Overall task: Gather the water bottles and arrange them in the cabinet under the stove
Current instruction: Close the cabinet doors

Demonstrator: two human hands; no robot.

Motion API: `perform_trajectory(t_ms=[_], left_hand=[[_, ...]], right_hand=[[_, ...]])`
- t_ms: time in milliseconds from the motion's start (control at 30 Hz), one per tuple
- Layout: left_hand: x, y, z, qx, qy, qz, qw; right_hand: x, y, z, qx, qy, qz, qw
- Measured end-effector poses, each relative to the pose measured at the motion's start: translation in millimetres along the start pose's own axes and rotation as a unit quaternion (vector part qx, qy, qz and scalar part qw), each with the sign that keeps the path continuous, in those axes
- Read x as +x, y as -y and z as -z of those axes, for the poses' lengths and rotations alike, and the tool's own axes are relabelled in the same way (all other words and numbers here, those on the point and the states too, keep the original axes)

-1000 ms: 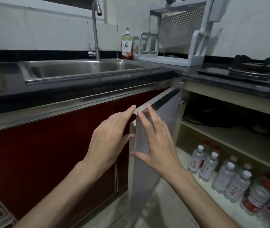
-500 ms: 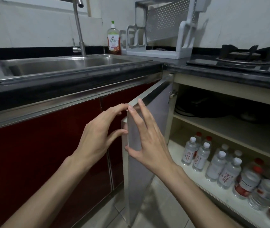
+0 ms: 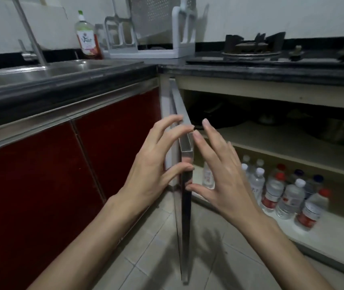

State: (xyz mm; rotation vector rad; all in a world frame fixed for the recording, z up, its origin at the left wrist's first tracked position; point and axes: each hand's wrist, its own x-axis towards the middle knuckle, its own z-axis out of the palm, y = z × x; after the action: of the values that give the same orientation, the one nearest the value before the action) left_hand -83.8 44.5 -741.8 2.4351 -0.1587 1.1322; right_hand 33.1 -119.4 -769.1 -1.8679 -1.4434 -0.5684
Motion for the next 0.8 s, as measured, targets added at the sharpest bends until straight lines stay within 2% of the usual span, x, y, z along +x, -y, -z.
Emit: perform_trajectory(t_ms=[233,567,667,800], left_hand=[[40.8,-24.7,-79.5,-0.005,-0.034,-0.021,0.999],[85.8,-16.9,-147.5,-0.002,-0.051,-0.087,0.995],[96.2,-11.1,-165.9,0.022,-0.039,-0.103,0.994],[113.1,-2.4,-194.4,0.090,-0.064,-0.139,0.984]], right_hand=[[-29.1,-45.6,46.1,-0.130,-0.042,-0.090,0.986],[-32.8,-97.5,78.8,-0.192,-0.049,-0.158,0.967],[-32.4,-111.5,84.0,-0.198,-0.060,-0.180,0.962],[-29.6,-130.5,88.0,-0.220,-0.081,-0.211,0.949]])
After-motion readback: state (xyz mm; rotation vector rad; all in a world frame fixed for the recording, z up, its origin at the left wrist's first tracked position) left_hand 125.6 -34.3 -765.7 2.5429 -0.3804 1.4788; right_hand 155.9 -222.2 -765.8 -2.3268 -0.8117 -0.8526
